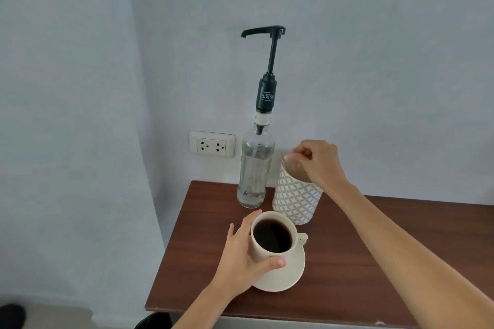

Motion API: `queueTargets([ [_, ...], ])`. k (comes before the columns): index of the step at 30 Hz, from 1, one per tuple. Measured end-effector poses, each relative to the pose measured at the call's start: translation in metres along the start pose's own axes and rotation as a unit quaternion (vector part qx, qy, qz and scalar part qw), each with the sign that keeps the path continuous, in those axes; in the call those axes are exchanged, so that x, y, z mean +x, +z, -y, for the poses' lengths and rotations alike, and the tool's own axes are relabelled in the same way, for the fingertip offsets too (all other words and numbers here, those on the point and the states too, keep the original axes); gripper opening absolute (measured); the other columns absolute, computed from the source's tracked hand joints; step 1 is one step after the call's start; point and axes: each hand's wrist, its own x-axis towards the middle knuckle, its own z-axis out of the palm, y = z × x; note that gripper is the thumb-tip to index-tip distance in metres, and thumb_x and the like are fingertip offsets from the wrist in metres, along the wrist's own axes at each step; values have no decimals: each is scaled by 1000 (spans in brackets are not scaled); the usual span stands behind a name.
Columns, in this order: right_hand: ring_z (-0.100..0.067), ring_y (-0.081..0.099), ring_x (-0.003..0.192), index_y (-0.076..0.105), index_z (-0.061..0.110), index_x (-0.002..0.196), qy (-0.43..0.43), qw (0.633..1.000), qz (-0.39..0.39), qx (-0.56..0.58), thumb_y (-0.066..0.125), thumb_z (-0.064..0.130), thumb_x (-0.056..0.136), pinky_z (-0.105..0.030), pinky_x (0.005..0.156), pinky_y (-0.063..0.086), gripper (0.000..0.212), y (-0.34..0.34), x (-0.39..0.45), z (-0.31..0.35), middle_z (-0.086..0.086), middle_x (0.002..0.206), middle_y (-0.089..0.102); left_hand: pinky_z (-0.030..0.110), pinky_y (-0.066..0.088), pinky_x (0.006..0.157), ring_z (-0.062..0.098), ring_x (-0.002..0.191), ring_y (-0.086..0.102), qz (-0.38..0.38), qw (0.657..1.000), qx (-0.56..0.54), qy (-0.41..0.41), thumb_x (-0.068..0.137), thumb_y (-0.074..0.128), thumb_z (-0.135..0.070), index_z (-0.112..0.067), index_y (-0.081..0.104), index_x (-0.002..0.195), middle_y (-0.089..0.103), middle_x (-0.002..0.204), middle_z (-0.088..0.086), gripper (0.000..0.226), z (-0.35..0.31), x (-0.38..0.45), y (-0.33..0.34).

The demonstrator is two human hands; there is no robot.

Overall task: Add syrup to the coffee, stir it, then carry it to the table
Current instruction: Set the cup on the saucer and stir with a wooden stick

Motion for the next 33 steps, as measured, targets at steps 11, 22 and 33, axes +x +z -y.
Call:
queueTargets([
  [11, -16, 69, 55, 34, 25, 95, -61, 986, -57, 144, 30, 29, 104, -28, 53, 59, 11, -34, -100, 38, -2, 68, 72, 60, 17, 125, -5, 136, 46, -14, 1000, -18, 5, 63, 79, -74, -48, 40, 137, 52, 140, -31, 87, 3, 1, 0],
  [22, -17, 70, 69, 46, 22, 95, -26, 990, 53, 131, 52, 4, 101, -25, 67, 60, 20, 12, -109, 28, -8, 77, 68, 56, 35, 119, -1, 134, 50, -23, 999, -26, -1, 62, 83, -72, -45, 44, 138, 54, 139, -29, 90, 5, 1, 2],
  [33, -19, 69, 66, 49, 15, 97, -86, 985, 80, 128, 51, 8, 102, -36, 65, 60, 8, 12, -108, 38, -10, 74, 67, 58, 35, 118, 4, 135, 52, -28, 999, -16, -6, 63, 86, -65, -48, 43, 138, 55, 141, -26, 88, 4, 1, 1],
])
